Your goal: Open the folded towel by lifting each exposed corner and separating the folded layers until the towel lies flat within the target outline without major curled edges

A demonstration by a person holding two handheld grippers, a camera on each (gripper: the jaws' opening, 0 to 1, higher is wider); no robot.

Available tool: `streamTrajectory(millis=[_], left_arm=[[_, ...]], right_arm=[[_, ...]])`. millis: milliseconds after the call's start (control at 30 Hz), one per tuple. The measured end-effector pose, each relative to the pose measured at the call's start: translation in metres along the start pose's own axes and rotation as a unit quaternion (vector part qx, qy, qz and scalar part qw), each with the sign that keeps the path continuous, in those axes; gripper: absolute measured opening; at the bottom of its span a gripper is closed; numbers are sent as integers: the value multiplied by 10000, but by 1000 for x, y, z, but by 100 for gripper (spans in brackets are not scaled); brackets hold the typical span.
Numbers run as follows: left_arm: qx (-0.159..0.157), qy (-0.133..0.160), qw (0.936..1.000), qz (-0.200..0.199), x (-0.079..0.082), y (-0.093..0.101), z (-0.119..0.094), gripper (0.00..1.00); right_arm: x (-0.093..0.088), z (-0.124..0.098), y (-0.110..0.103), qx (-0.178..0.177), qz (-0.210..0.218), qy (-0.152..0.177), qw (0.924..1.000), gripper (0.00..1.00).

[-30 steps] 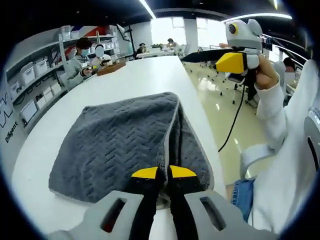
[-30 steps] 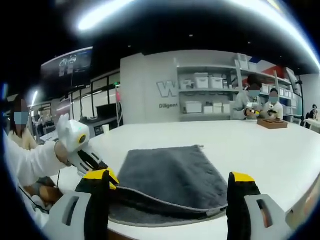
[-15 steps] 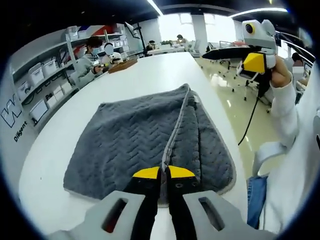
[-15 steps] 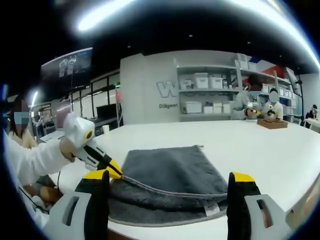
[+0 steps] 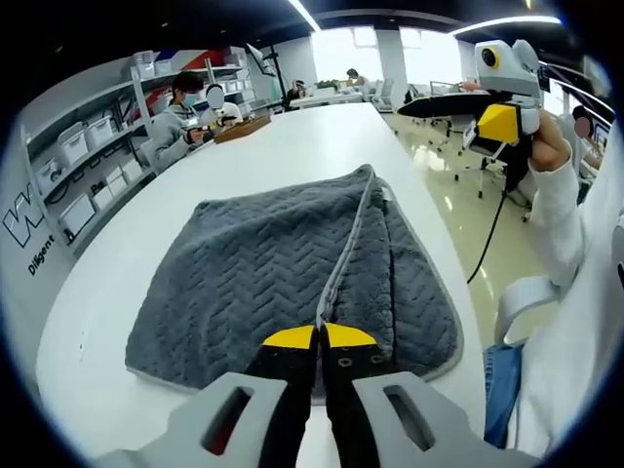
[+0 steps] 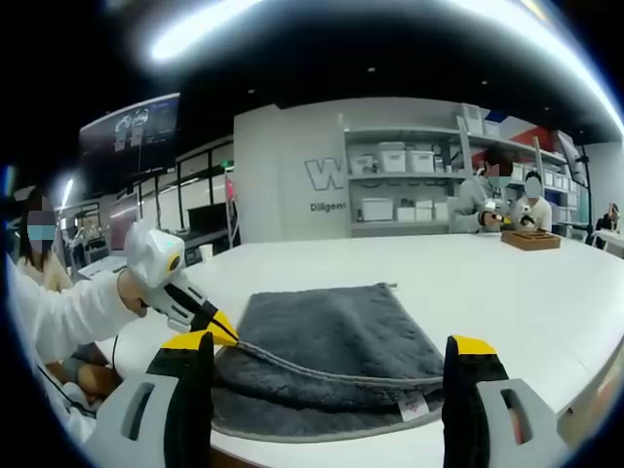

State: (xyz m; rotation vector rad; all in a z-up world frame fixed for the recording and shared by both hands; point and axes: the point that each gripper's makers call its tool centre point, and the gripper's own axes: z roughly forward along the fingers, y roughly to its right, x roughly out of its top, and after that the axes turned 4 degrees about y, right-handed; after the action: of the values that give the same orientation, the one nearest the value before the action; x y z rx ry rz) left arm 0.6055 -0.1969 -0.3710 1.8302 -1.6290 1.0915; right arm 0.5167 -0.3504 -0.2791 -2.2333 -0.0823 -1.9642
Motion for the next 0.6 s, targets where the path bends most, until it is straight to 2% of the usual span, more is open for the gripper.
streamTrajectory(millis=[600], left_arm=[[373,97,9993,6,0,-24,-5,1]], right_arm=[[-1,-1,1,-12,13,-12,10000,98]])
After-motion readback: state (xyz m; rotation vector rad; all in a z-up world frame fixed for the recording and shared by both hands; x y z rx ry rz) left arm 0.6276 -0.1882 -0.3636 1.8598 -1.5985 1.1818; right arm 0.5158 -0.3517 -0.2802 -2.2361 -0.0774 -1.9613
